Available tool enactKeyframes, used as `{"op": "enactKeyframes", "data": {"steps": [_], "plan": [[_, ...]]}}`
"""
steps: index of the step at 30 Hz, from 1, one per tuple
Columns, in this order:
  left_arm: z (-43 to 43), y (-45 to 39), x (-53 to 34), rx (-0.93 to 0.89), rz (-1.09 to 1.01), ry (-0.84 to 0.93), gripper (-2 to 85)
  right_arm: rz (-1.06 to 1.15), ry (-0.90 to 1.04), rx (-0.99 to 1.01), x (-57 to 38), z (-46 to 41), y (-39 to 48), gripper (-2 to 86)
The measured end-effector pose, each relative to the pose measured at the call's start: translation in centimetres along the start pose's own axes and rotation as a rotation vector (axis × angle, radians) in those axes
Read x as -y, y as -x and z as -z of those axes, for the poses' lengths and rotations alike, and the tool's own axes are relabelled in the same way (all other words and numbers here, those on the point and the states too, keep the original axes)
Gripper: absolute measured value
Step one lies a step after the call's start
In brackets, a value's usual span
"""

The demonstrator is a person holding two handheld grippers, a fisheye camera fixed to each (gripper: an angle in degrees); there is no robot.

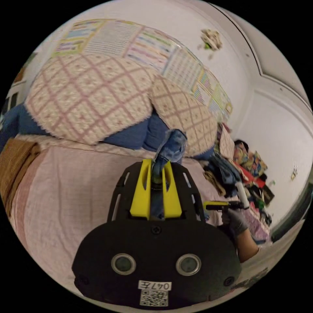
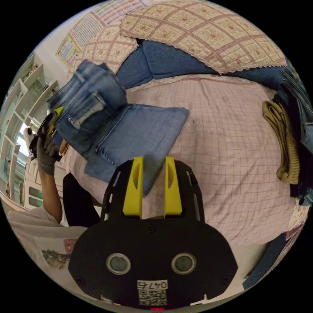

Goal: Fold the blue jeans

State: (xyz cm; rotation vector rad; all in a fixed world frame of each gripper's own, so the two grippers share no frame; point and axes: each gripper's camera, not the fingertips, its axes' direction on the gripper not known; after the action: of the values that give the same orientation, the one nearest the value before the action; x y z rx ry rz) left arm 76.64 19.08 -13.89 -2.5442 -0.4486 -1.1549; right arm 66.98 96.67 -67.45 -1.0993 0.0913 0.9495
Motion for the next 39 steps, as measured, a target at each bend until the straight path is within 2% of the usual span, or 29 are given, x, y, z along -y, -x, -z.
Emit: {"op": "enactKeyframes", "data": {"steps": [2, 5, 8, 13, 17, 27, 33, 39], "plan": [[4.1, 7.5, -2.3, 0.081, 0.175, -0.048, 5.4, 0.004, 0.012, -0.040, 0.4, -0.4, 0.4, 6.3], [7.3, 17.1, -7.3, 0.149, 0.428, -0.027, 6.5, 0.009, 0.005, -0.083, 0.9, -0.5, 0.9, 6.0], [8.3, 24.8, -12.3, 0.090, 0.601, -0.047, 7.6, -0.021, 0.005, -0.084, 1.5, -0.6, 0.8, 5.9], [5.6, 31.7, -16.0, 0.034, 0.714, 0.061, 10.7, -0.030, 0.024, -0.094, 2.7, -0.9, 1.5, 5.7], [6.0, 32.6, -17.5, 0.090, 0.684, 0.032, 13.4, -0.052, 0.018, -0.083, 3.1, -0.9, 2.0, 5.7], [3.5, 37.1, -20.2, 0.023, 0.707, 0.056, 10.6, -0.056, 0.000, -0.049, 4.0, -1.3, 3.8, 5.2], [2.9, 34.8, -18.8, 0.174, 0.521, 0.091, 3.1, 0.013, -0.026, -0.081, 5.2, -1.3, 6.4, -0.1], [4.4, 28.9, -16.5, 0.276, 0.170, -0.011, 0.1, 0.267, -0.192, -0.377, 7.6, 0.4, 14.4, -0.7]]}}
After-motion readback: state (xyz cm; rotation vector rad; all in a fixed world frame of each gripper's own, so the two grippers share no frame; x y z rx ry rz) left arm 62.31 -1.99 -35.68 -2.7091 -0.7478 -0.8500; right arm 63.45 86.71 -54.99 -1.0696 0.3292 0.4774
